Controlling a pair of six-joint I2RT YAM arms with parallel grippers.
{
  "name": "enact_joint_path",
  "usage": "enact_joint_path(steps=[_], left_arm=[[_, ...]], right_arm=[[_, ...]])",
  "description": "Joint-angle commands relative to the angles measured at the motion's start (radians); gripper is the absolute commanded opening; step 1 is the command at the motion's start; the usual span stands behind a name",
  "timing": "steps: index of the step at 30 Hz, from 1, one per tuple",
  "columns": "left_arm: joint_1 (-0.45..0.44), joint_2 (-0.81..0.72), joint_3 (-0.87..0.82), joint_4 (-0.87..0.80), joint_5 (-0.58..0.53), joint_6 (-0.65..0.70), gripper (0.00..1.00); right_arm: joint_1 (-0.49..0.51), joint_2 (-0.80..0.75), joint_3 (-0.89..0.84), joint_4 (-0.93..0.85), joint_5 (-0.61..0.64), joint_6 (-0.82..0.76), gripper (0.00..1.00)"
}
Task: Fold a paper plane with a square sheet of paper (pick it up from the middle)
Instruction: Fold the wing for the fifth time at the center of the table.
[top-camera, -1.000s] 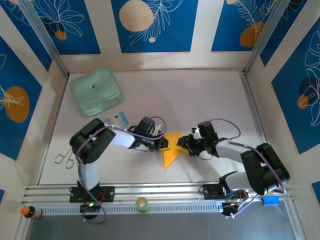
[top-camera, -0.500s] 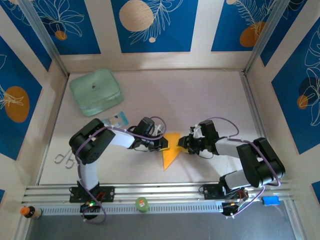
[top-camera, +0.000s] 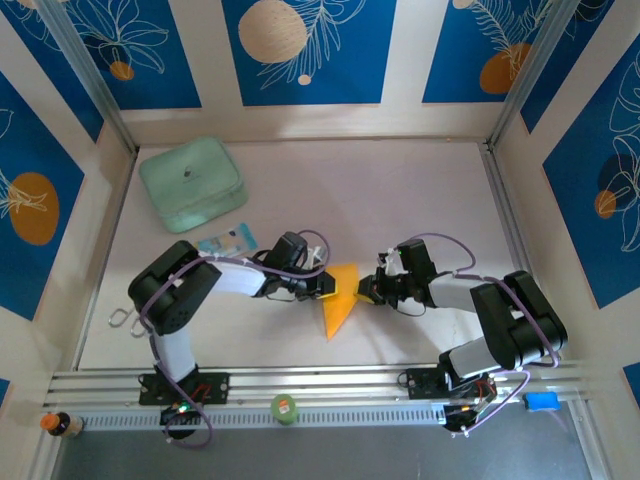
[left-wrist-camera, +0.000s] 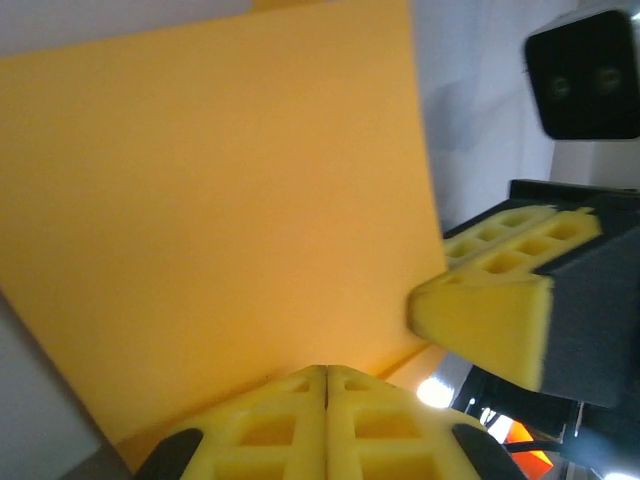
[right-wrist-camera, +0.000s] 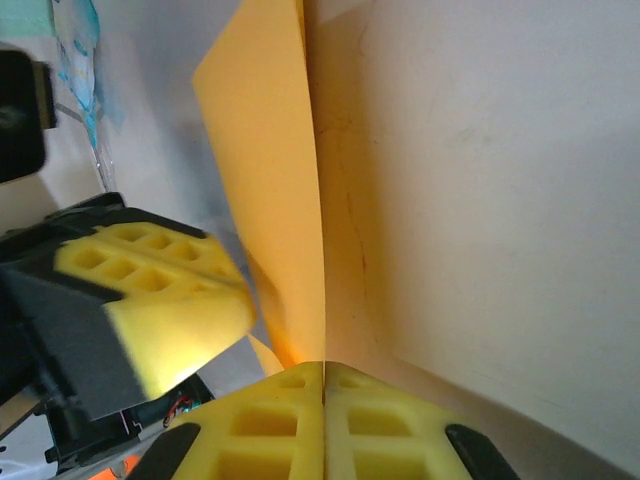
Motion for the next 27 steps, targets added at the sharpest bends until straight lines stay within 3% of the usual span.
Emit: enact_joint_path(steps=[1,8,14,21,27], left_arm=[[0.006,-0.062,0.006,-0.054,-0.047,0.022,0.13],[0.006,-0.072,0.012,-0.099,-0.079,0.036,0.14],[0.006,-0.045,0.01,-0.124,-0.111,0.034,0.08],[0.007,0.015,0.015,-0.109,-0.087,0.03,0.01],[0.006,0.048,0.013,-0.099,-0.075,0.034,0.0]], right_arm=[[0.021,0.001,0.007,-0.008,0.021,0.061,0.04],[0.079,-0.047,-0.022,0.011,0.14,0.215,0.04],[0.123,-0.132,-0.061,-0.009,0.253,0.319,0.04],[0.13,-0.185,-0.085,-0.002,0.244,0.328,0.08],[0.103,-0.164,-0.065,0.024,0.149,0.24,0.16]])
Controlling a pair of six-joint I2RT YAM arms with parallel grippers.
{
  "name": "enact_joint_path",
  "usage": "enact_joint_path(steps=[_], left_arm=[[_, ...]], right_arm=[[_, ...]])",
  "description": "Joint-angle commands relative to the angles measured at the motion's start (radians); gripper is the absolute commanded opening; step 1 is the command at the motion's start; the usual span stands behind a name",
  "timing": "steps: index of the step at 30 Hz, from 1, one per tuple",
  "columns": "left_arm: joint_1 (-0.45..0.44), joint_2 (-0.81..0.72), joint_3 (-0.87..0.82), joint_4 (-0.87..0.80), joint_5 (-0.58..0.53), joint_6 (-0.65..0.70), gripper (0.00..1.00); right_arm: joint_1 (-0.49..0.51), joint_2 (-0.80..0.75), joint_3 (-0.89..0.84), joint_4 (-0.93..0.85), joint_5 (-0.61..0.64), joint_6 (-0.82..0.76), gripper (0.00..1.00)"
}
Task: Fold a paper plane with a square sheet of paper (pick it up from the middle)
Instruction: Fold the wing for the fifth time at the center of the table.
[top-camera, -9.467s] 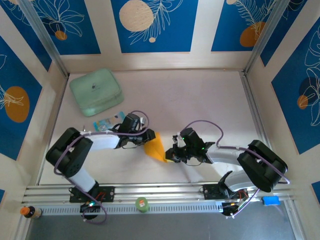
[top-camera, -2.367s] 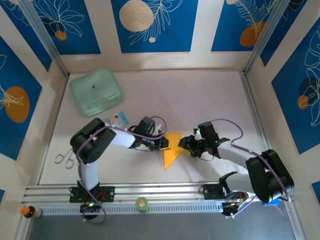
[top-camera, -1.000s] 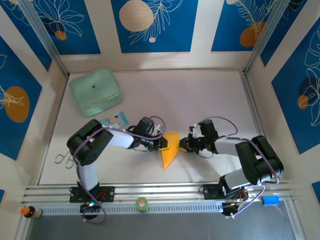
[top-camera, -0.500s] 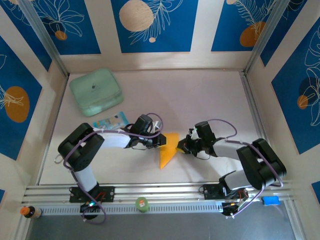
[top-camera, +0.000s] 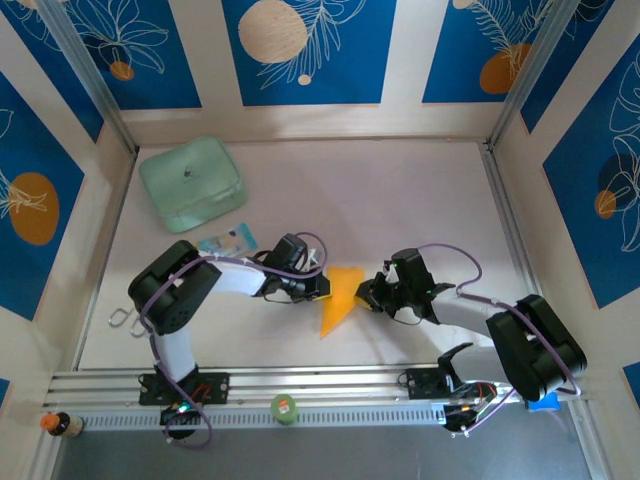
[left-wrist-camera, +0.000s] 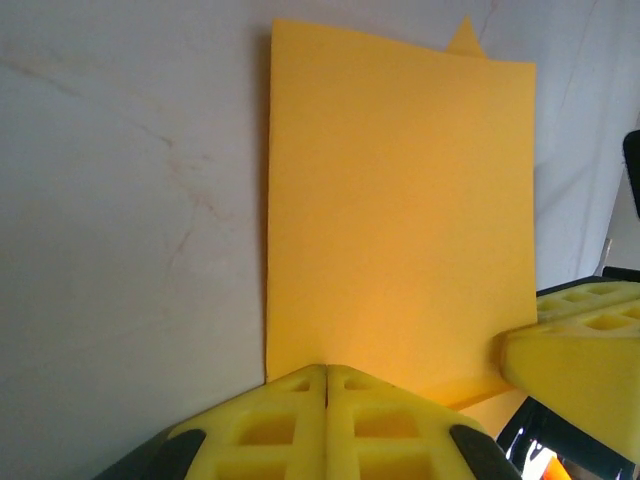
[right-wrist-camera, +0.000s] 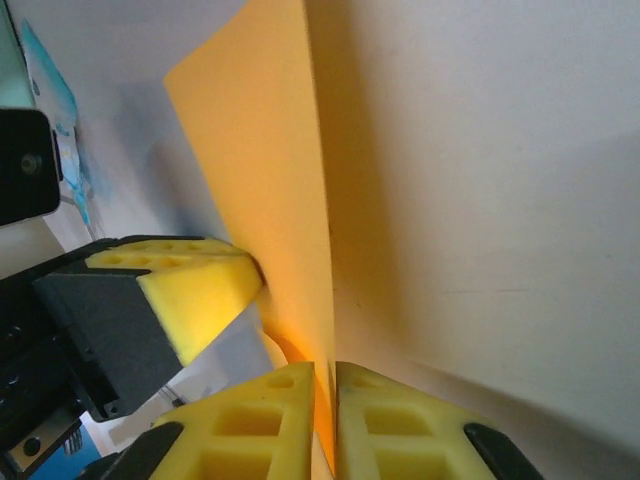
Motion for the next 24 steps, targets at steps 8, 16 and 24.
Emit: enact_joint_path(steps=[8,16,24], left_arm=[[0.005,0.054,0.014,-0.014,0.019,0.035,0.0],[0.005,0.055,0.018,-0.018,0.02,0.036,0.0],[0.005,0.042,0.026,-0.037,0.02,0.048,0.0]], right_arm=[[-0.151,0.094,0.088,-0.003,-0.327,-0.297,0.23],[-0.172,0.189,0.131,0.015,-0.371,-0.326,0.26],[-0.172,0.238,0.158,-0.021,-0.339,-0.338,0.27]])
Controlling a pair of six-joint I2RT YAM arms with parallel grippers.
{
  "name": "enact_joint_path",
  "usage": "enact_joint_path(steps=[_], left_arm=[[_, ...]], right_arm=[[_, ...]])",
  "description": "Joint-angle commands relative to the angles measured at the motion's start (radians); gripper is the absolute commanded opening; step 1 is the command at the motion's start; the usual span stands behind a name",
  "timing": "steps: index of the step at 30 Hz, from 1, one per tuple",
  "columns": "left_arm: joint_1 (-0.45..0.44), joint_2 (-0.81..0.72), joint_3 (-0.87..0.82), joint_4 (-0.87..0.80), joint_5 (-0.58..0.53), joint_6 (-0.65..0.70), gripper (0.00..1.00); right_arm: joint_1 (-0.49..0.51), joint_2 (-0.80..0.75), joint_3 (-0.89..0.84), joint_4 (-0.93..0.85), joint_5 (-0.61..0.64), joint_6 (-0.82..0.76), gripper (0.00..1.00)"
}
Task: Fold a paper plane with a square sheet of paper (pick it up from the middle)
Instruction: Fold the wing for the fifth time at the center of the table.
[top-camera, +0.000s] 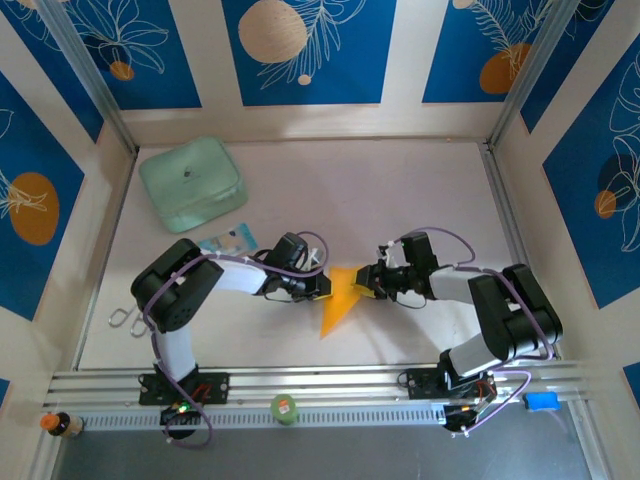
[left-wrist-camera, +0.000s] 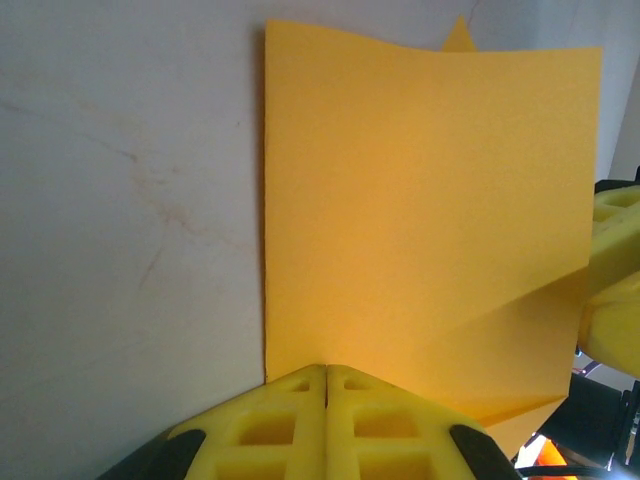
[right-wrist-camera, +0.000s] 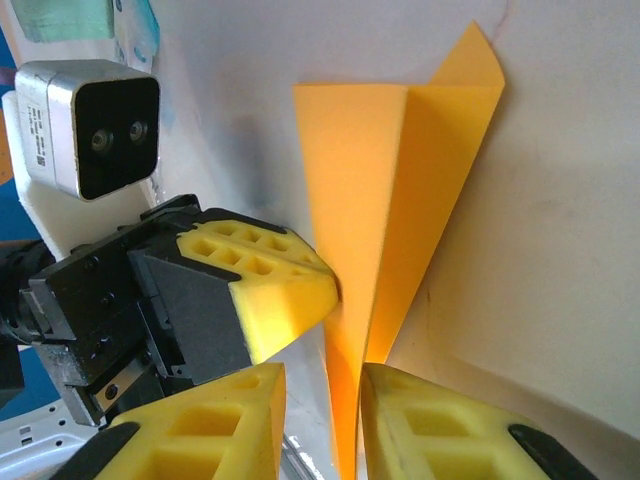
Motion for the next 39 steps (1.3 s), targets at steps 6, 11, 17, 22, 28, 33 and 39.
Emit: enact_joint_path(steps=[6,11,17,22,28,33,39], left_arm=[[0.0,0.003,0.006,-0.026,-0.012,0.019,0.0],[-0.001,-0.072,-0.003,-0.019,-0.024,0.032,0.11],[-0.011,-0.219,-0.046,-0.06,-0.14,0.102,0.29],[-0.134,-0.298,0.041,-0.35,-0.36,0.374,0.39],[-0.306,-0.281,0.077,-0.442,-0.552,0.53,0.5],[-0.388,-0.228,0.117,-0.477,-0.672,0.576,0.55],[-0.45,-0.136,0.193,-0.552,-0.795,0.607,0.55]], right_arm=[[-0.003,0.07,0.041,-0.026,-0.024,-0.014,0.19],[0.018,0.031,0.038,-0.041,0.008,0.037,0.06],[0.037,-0.037,-0.008,-0.033,0.102,0.199,0.02],[0.06,-0.106,-0.043,-0.025,0.195,0.335,0.02],[0.07,-0.138,-0.048,-0.041,0.218,0.409,0.02],[0.076,-0.129,-0.044,-0.039,0.207,0.421,0.02],[0.077,-0.129,-0.035,-0.048,0.203,0.421,0.02]])
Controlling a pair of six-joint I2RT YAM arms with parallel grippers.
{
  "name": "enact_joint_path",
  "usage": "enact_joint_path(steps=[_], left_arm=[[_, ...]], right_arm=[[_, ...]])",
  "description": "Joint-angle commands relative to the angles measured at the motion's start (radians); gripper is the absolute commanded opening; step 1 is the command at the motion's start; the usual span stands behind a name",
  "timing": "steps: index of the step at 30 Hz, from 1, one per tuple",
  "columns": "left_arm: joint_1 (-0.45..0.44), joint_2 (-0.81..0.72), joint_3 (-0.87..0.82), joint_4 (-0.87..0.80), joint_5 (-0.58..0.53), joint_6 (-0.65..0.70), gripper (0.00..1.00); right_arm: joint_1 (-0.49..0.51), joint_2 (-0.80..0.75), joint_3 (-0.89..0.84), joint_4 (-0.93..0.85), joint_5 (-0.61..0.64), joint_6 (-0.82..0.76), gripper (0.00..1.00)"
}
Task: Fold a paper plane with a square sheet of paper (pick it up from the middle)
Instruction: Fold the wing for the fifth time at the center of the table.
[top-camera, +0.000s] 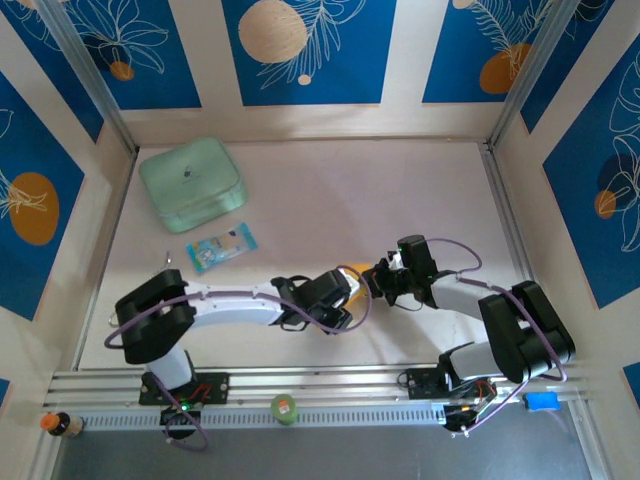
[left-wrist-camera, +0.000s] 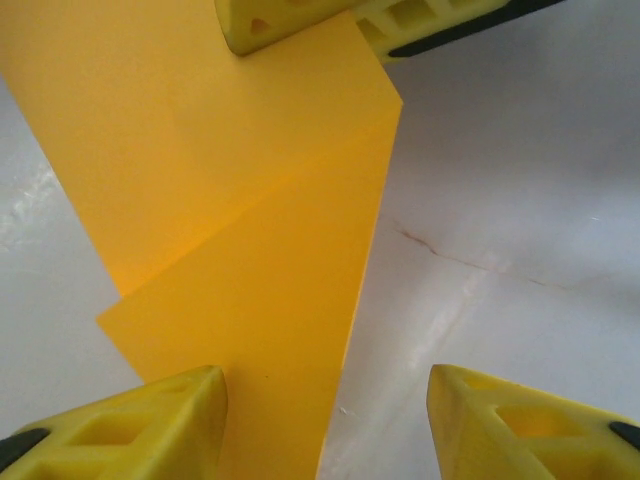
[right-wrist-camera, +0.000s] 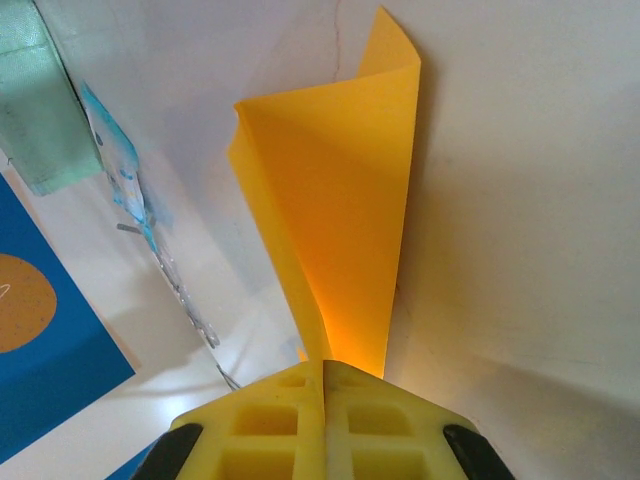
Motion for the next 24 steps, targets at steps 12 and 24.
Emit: enact_joint_path(steps=[12,24], left_arm=[[-0.059,0.073,0.063,-0.107,-0.222,0.026,0.41],[-0.062,0.079,0.065,-0.111,-0.208,0.025,0.26]], right_arm=[[0.008,-0.013,0.003,-0.029,-0.002,0.021,0.02],[0.003,-0.026,-0.004,-0.034,0.003,0.021,0.02]])
